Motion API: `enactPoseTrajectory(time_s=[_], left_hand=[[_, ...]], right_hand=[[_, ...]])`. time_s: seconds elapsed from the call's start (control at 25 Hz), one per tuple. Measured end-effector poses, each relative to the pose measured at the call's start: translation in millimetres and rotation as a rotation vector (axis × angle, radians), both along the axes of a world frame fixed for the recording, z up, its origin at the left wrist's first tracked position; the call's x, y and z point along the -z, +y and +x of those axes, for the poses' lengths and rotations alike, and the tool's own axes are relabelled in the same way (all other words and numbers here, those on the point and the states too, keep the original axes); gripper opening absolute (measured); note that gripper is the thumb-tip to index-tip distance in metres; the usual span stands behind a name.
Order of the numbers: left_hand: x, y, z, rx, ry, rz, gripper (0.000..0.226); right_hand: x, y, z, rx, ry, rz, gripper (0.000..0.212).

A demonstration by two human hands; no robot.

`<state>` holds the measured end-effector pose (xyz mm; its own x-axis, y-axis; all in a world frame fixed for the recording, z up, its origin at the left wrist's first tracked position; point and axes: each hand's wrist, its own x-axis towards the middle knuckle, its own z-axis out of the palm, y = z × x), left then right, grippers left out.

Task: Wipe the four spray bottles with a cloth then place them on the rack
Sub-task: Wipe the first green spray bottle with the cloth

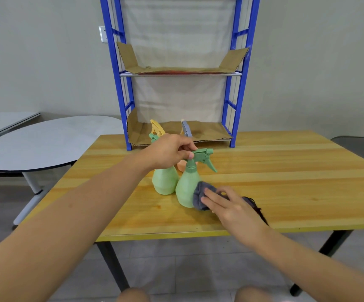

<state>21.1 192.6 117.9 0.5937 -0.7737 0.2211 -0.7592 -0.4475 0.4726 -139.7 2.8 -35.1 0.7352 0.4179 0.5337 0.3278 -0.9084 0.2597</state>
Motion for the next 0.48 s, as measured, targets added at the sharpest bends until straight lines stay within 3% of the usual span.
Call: enactPoseTrajectory(time_s=[0.08, 0.2, 0.32, 0.48], left_hand=[[0.7, -1.0, -0.1, -0.008, -0.005, 0.0, 0.015], [-0.1, -1.8, -1.9, -0.012, -0.024, 0.007, 0.016], [-0.7, 1.0, -0.9, -0.021, -0.007, -0.002, 0.014], [-1.8, 0.7, -5.6, -0.032, -0.002, 0.004, 0.013]], right_hand=[[-7.0, -1.9, -3.4, 0.004, 0.054, -0.039, 0.05], [-46.4, 8.5, 12.9, 0.024, -0.119, 0.131, 0.045], [-47.7, 19.2, 11.6, -0.019, -0.168, 0.139, 0.042], [-2.6, 6.4, -10.1, -0.107, 0.098, -0.018, 0.042]])
